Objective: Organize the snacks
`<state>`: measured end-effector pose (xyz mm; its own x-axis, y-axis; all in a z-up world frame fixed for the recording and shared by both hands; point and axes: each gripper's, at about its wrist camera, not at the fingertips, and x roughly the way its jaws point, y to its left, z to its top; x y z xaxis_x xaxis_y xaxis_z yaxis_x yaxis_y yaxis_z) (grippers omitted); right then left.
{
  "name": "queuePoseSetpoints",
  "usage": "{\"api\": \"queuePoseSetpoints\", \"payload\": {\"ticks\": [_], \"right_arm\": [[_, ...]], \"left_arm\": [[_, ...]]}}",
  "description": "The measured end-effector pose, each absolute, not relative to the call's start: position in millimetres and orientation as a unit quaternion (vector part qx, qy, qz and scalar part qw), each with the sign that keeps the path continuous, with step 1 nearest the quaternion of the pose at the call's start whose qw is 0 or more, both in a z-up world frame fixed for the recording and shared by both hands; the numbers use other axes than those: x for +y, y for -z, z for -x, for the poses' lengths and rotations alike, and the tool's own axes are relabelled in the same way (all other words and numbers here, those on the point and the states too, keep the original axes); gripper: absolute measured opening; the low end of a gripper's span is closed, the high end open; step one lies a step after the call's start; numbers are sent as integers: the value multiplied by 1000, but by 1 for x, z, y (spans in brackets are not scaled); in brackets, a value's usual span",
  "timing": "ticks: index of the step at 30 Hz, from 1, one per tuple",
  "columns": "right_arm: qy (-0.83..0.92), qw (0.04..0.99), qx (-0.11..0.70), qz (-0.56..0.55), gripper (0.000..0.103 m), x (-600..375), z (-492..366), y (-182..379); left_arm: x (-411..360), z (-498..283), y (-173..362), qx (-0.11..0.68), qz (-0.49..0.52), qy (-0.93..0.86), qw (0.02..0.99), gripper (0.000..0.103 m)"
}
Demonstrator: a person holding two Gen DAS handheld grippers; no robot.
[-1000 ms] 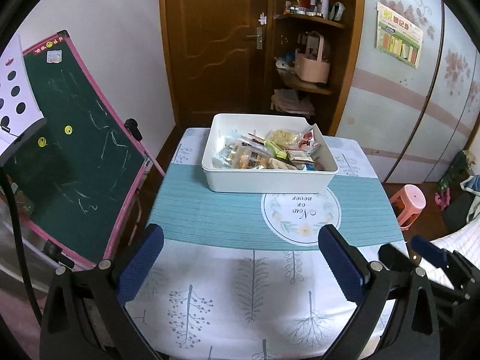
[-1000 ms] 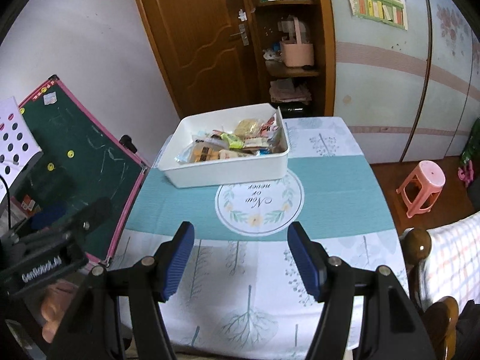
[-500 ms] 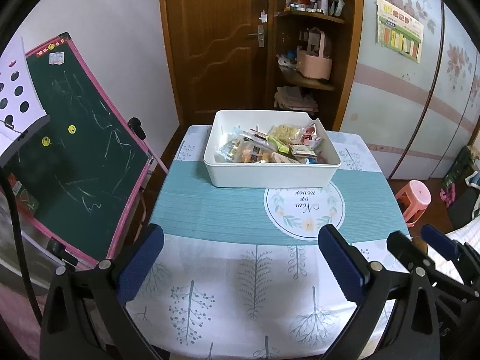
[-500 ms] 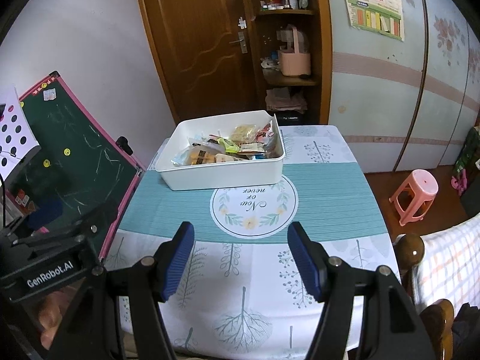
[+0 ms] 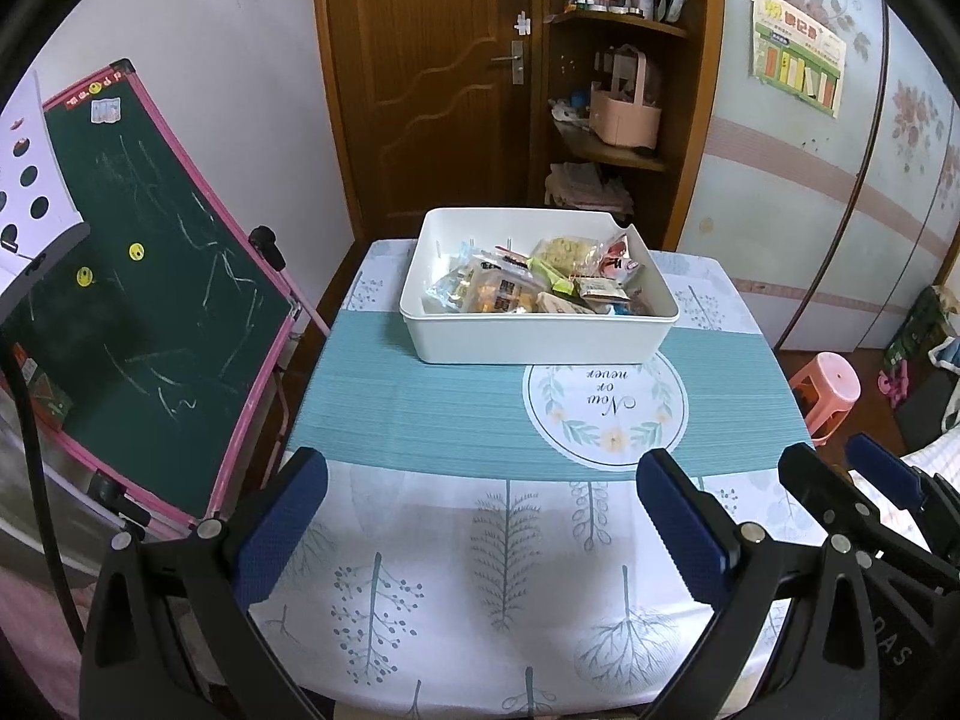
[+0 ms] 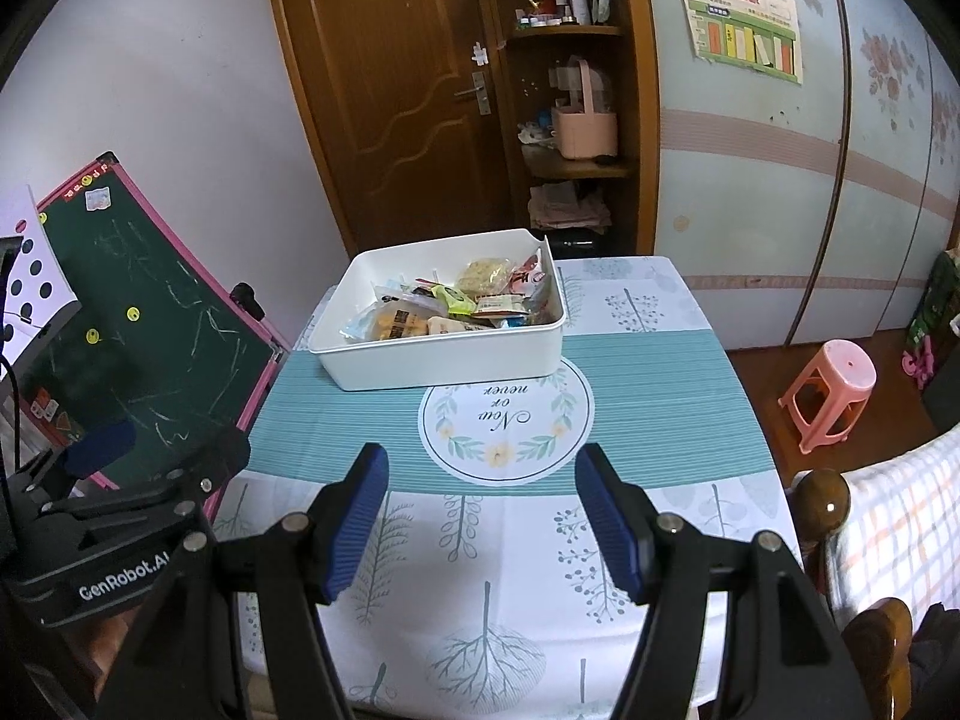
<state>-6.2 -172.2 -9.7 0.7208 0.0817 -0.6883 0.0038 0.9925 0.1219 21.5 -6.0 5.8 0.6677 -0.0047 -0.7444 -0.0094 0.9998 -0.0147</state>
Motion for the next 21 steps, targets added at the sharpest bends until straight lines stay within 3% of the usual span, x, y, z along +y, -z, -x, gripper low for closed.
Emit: {"api": "queuePoseSetpoints", "payload": {"ticks": [21], "right_arm": [[-20, 925, 375, -64, 65, -175, 5, 11]], "left_arm": [[-5, -28, 7, 430, 6, 6, 903, 102]]}}
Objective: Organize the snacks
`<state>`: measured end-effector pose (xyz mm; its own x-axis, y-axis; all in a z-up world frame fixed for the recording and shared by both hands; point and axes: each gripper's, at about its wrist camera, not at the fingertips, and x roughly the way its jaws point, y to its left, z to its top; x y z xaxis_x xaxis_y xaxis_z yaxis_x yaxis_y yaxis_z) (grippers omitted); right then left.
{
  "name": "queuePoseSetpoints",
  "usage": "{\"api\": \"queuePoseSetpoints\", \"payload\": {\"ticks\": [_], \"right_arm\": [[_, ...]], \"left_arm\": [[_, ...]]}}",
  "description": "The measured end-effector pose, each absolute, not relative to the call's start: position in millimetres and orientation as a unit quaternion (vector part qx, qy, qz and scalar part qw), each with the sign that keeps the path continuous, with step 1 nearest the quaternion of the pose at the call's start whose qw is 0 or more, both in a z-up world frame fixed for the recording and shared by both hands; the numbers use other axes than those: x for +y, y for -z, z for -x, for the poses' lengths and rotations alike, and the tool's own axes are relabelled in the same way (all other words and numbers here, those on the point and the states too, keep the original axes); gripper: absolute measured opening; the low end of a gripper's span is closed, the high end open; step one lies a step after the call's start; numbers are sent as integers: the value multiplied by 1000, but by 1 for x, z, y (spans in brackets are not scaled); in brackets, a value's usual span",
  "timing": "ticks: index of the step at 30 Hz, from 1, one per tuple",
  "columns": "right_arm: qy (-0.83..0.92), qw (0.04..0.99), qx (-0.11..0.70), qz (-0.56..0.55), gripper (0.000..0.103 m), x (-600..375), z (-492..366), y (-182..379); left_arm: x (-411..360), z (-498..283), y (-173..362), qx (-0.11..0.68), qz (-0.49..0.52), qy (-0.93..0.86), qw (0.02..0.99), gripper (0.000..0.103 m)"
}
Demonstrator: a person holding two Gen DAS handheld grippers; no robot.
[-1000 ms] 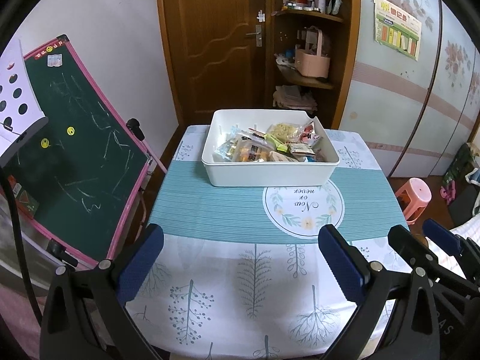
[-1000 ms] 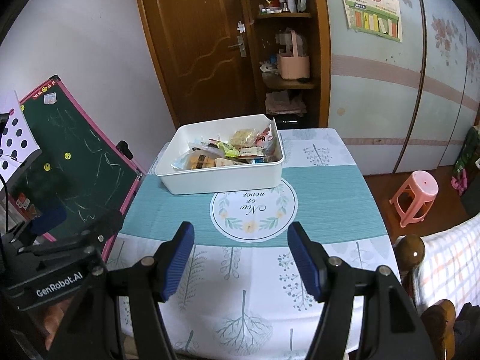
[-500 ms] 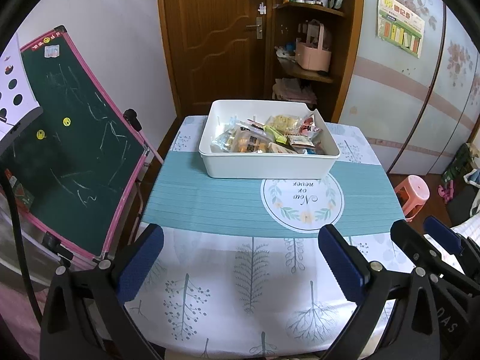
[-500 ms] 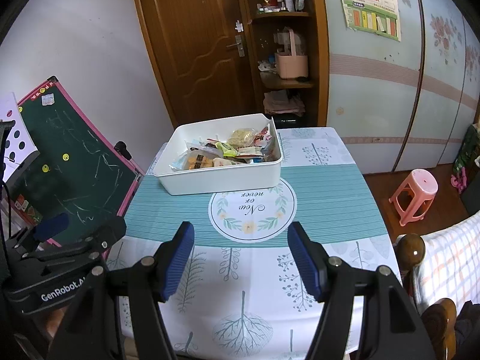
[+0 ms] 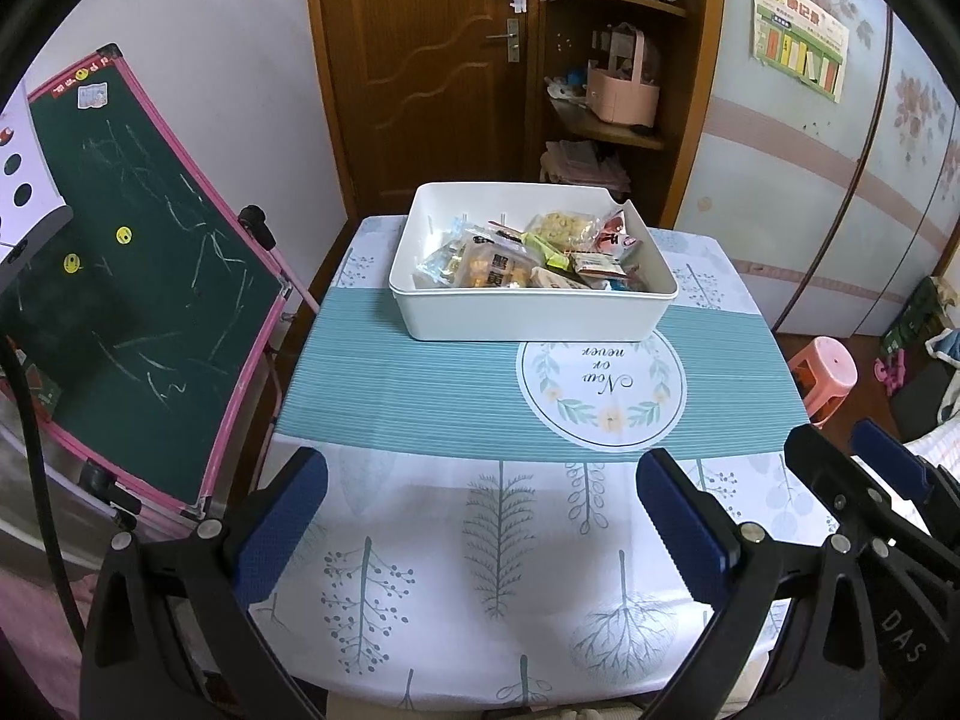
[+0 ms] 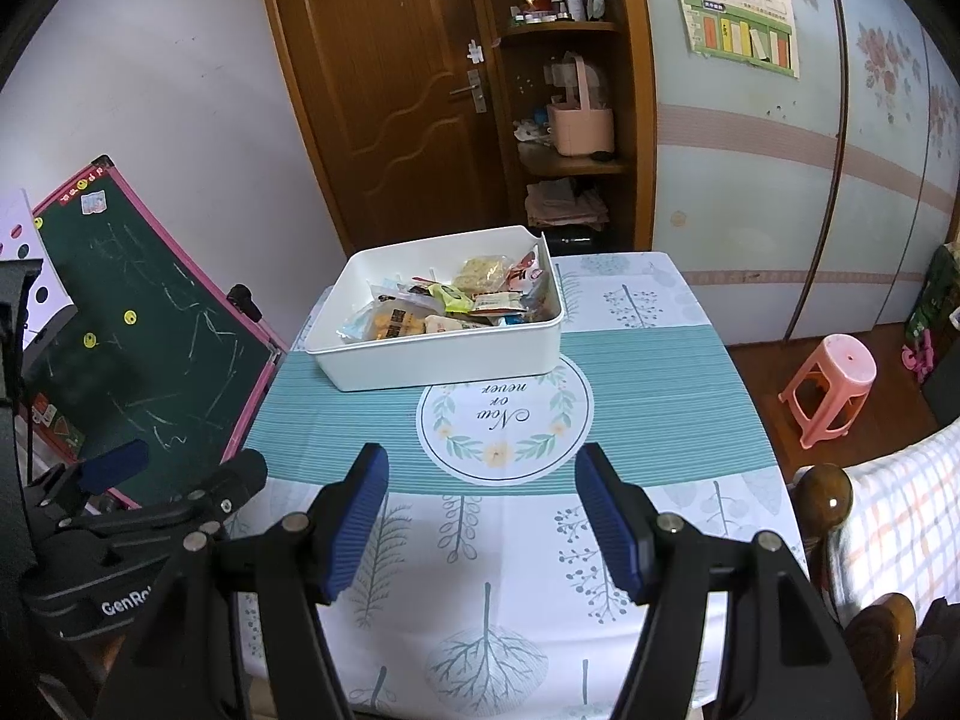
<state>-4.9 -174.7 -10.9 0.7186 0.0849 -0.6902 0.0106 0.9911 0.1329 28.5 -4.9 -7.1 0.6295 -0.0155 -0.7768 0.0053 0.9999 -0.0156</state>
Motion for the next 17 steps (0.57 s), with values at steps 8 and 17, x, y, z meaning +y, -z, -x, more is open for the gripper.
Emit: {"api": "queuePoseSetpoints", "payload": {"ticks": [8, 17], "right_arm": [[-19, 924, 375, -65, 65, -172, 5, 12], [-18, 924, 376, -66, 65, -171, 4, 13]], "left_arm": [[-4, -29, 8, 431, 7, 7, 902, 102], [-4, -28, 13, 434, 9, 8, 901, 102]]}}
